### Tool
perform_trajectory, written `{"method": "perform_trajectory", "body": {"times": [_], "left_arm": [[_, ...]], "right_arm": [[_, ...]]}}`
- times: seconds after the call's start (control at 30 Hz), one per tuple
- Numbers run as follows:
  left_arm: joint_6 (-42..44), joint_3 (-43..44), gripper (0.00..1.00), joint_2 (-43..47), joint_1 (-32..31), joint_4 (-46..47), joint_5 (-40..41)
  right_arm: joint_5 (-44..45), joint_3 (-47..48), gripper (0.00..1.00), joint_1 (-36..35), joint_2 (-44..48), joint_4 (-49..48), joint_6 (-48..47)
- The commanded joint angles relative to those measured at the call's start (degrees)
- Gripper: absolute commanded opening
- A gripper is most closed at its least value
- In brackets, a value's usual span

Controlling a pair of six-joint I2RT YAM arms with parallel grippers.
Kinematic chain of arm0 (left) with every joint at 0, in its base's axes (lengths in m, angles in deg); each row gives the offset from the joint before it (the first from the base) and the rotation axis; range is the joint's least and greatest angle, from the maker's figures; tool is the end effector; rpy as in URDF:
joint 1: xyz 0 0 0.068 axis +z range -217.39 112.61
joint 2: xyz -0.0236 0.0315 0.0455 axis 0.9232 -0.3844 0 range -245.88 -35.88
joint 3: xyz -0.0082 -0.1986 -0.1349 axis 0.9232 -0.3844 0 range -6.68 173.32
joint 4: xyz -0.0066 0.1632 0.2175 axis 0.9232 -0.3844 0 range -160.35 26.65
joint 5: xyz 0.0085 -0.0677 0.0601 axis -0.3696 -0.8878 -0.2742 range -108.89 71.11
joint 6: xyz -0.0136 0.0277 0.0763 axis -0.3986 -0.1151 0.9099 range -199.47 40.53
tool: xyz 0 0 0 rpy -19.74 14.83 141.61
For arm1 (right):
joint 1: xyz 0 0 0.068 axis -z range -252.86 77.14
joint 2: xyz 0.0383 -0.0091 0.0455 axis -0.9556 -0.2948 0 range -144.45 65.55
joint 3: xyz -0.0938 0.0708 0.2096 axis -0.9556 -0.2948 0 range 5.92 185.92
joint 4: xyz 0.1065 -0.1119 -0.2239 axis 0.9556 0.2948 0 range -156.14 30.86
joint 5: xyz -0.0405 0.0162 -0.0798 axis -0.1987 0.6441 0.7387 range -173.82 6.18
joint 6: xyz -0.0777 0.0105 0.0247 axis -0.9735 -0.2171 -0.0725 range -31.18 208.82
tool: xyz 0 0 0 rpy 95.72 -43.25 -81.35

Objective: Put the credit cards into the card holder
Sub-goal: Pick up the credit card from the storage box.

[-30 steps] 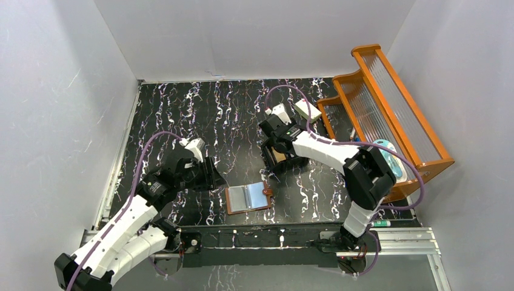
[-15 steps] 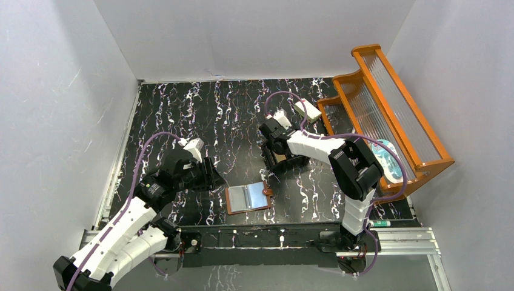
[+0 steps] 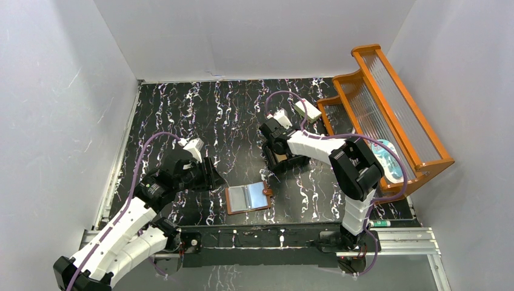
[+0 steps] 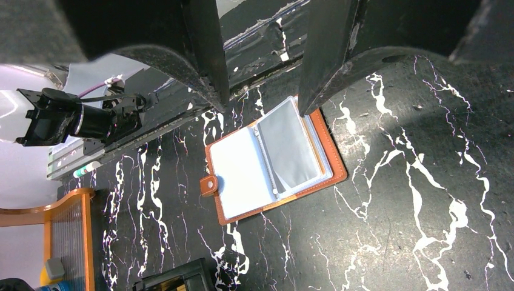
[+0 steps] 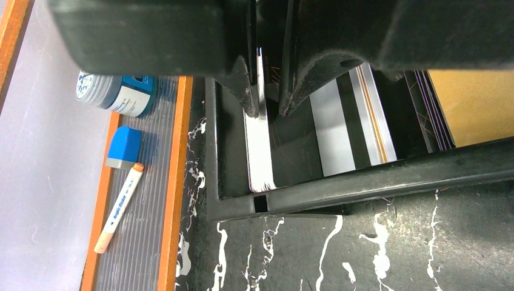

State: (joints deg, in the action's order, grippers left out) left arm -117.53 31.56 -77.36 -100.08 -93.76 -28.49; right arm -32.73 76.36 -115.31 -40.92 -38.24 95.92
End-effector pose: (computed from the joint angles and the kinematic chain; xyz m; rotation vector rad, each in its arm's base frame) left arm 0.1848 -0.1327 0.2312 -0.0044 2.2875 -0.8651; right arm 0.3180 0.2155 0.1252 -0.4491 2.2342 -0.7635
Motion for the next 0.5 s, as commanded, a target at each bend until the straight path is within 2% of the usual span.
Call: {"method": "perform_trajectory", "body": {"times": [0.0,0.23,0.47], "left_arm": [[0.7,-0.3,0.45,0.2,0.3,0.0,-0.1],[0.7,-0.4,0.45,0.1,0.3,0.1,0.1],[0.5,-0.5,0.45,0.0,0.3,0.0,0.2]], "right_arm": [[3.1,1.5,0.25,0.1,4.1,-0.6,-0.4],[1.4,3.1,0.19,0.1,6.1,1.7,0.4],[-6.6,4.1,0.05,0.1,10.1,4.6,3.1]]}}
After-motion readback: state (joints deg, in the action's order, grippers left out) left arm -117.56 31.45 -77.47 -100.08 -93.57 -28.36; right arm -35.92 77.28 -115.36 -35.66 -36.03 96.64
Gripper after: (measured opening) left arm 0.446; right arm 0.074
